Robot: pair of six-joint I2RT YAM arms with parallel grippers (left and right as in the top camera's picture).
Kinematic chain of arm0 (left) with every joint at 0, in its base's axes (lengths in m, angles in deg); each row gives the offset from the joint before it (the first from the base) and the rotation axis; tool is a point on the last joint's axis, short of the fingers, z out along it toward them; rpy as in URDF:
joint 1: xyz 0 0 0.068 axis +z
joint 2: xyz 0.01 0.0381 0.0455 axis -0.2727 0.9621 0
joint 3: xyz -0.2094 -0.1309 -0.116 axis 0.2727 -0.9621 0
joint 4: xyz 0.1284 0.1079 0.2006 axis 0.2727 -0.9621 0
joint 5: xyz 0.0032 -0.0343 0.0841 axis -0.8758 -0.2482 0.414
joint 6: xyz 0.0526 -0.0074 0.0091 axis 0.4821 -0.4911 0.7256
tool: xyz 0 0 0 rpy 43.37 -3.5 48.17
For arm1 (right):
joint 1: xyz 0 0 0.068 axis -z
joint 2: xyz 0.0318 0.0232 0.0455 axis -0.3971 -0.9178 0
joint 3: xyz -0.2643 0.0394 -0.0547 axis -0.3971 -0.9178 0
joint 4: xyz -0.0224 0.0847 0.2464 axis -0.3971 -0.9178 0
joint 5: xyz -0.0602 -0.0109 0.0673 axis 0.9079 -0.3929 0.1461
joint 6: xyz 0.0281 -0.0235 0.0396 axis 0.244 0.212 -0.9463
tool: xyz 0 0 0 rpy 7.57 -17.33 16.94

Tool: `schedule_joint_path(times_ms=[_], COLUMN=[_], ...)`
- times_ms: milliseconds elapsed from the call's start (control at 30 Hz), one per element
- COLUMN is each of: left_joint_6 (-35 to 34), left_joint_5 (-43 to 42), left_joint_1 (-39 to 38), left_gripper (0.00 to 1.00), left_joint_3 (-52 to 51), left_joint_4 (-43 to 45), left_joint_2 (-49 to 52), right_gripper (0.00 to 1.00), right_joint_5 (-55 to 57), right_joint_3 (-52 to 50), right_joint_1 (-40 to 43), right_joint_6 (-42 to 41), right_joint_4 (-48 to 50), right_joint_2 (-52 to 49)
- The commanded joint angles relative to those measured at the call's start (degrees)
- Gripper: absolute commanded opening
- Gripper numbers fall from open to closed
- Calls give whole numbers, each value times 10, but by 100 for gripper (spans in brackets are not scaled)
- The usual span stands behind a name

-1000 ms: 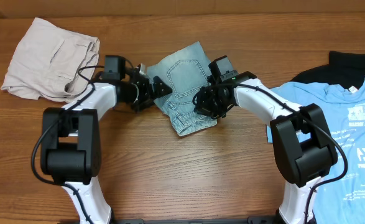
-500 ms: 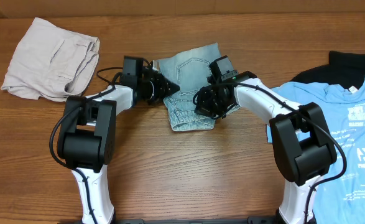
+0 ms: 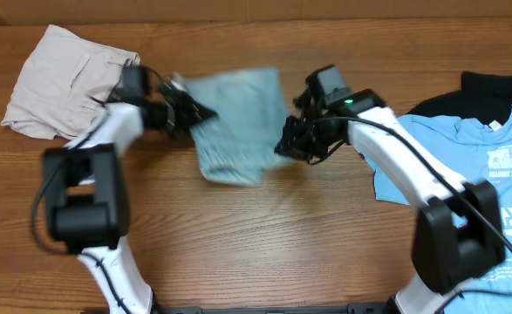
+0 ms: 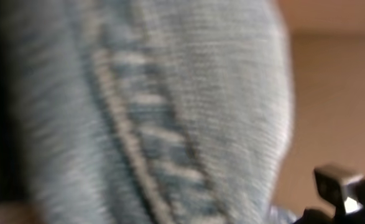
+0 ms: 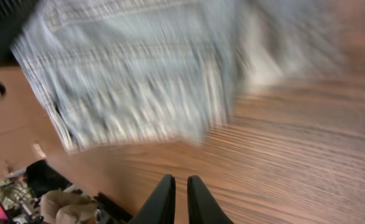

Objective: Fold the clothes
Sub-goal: 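Carry the shorts with the left gripper onto the beige garment at left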

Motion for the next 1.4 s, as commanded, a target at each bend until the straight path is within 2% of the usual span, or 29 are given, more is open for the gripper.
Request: schedule_joint_path(times_ms=[0,133,300,533,667,767,833,1067,1233,1367], left_joint_6=[7,-37,-94,-178,-288,-368,-405,-406,-307,-200], left_joint_5=[-8,36,134,129,39,31,21,-9,41,77], left_joint_1=[73,133,197,252,258,256,252,204,192,205], left_gripper=[4,4,4,4,4,4,4,4,4,4], left_joint_3=[109,169,170,170,171,177,199,246,246,246], left_joint_4=[12,30,91,214,414,559,603,602,457,336], left_joint_2=[-111,-113,-90,12,67,68,68,68,68,68], right_gripper=[11,11,11,10,10,10,10,11,11,11], right_joint_5=[-6,-6,-7,-7,-7,-7,-7,-6,-7,-7], right_joint_3=[17,17,17,17,17,17,17,17,17,17], right_joint_1=[3,3,3,0,0,0,0,0,0,0], right_joint_6=[17,17,17,16,16,16,16,16,16,16], right_joint_4=[7,8,9,-11,-19,-19,-19,-14,-15,-17], right_joint_2=[41,41,41,41,41,41,41,41,41,41])
